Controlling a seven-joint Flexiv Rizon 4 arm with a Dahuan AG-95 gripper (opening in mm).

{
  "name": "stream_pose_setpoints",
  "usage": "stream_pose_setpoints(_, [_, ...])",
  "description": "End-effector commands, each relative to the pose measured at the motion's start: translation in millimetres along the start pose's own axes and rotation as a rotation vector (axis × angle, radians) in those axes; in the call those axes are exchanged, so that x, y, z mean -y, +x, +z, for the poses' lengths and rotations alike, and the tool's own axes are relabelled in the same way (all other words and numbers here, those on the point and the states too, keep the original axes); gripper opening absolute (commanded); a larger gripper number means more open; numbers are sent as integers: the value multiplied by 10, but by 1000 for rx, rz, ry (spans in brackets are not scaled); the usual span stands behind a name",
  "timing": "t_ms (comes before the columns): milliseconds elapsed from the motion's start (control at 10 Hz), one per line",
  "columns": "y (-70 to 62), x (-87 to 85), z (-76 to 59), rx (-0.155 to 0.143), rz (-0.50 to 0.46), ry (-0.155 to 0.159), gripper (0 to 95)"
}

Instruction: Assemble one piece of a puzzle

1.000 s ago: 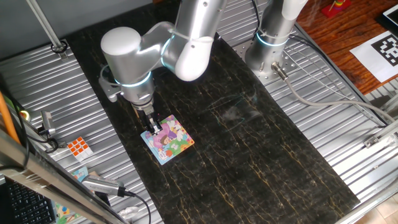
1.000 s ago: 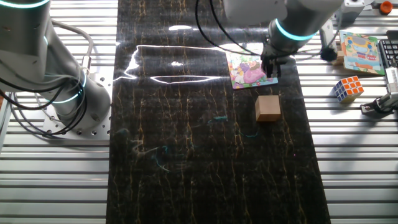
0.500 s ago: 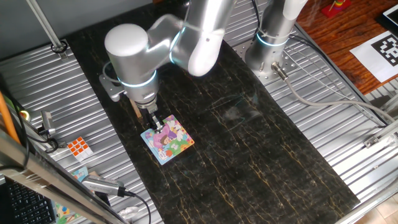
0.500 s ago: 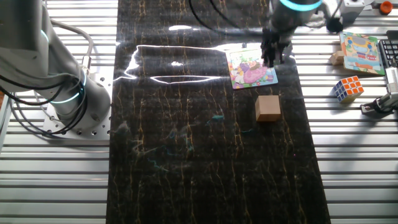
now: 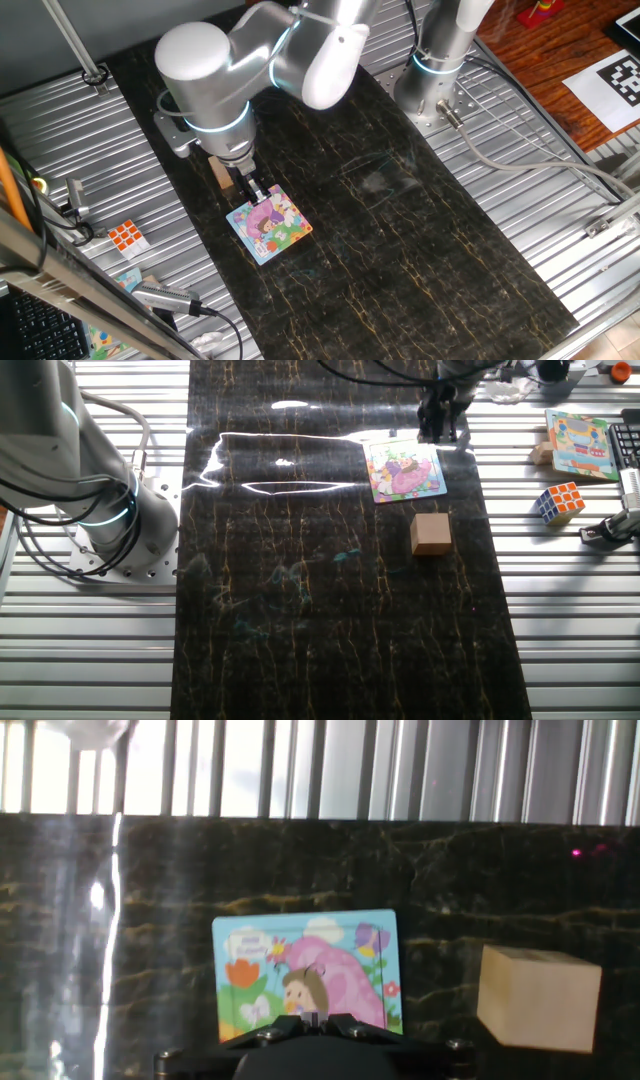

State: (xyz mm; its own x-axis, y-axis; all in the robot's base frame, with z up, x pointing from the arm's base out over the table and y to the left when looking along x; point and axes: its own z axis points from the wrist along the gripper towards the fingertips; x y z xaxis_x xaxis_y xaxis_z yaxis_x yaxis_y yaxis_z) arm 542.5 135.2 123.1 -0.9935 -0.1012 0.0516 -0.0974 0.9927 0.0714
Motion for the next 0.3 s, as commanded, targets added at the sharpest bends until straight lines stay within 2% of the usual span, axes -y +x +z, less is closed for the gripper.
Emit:
stream_pose_setpoints(100, [71,-37,-92,-3,-9,6,0])
stream_pose_setpoints(300, [103,-66,-139,3,-25,6,0])
